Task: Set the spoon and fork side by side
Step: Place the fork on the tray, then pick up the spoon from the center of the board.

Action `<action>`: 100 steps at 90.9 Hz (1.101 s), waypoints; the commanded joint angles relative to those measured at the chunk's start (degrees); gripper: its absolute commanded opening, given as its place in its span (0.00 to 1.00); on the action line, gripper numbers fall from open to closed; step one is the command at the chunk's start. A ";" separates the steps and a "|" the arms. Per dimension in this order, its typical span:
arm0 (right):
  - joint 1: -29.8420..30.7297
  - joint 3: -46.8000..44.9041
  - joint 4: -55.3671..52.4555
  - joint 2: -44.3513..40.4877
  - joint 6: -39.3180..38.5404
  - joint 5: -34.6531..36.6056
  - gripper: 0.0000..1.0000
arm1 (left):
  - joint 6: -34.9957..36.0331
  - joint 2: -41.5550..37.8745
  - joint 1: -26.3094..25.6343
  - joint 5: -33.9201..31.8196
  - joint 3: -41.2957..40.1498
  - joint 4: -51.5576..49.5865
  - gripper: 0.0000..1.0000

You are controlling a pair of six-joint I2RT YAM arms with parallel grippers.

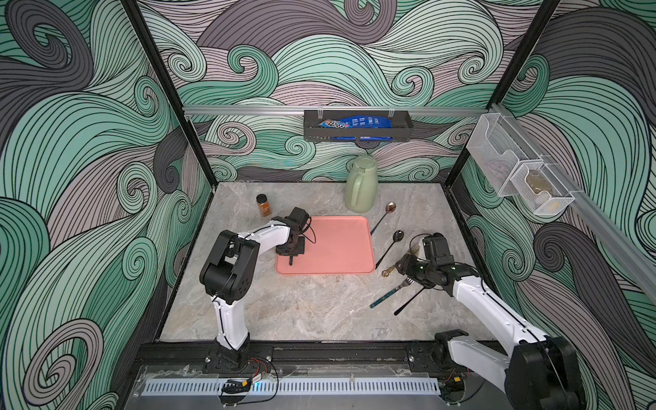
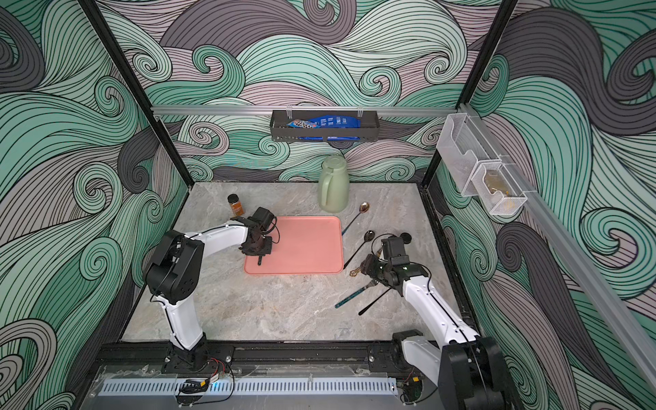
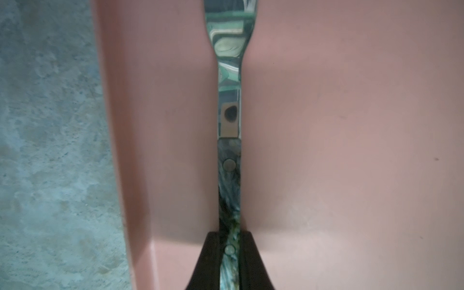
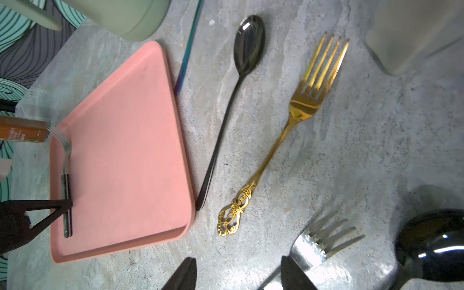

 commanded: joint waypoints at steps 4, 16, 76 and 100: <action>-0.01 -2.93 -1.97 -0.99 3.40 0.47 0.57 | 1.81 0.54 0.64 -0.17 -1.12 -3.76 0.11; -0.04 -0.74 -4.40 -1.62 3.61 2.61 0.57 | 1.78 -0.41 0.66 -1.36 -1.43 -4.07 0.11; -15.90 22.75 -8.99 -0.97 -8.81 0.33 0.60 | 4.63 -16.16 -30.00 8.94 0.48 8.17 0.47; -28.09 28.61 -9.93 -1.23 -12.21 -3.31 0.60 | 7.89 0.86 -46.74 8.87 15.85 5.57 0.45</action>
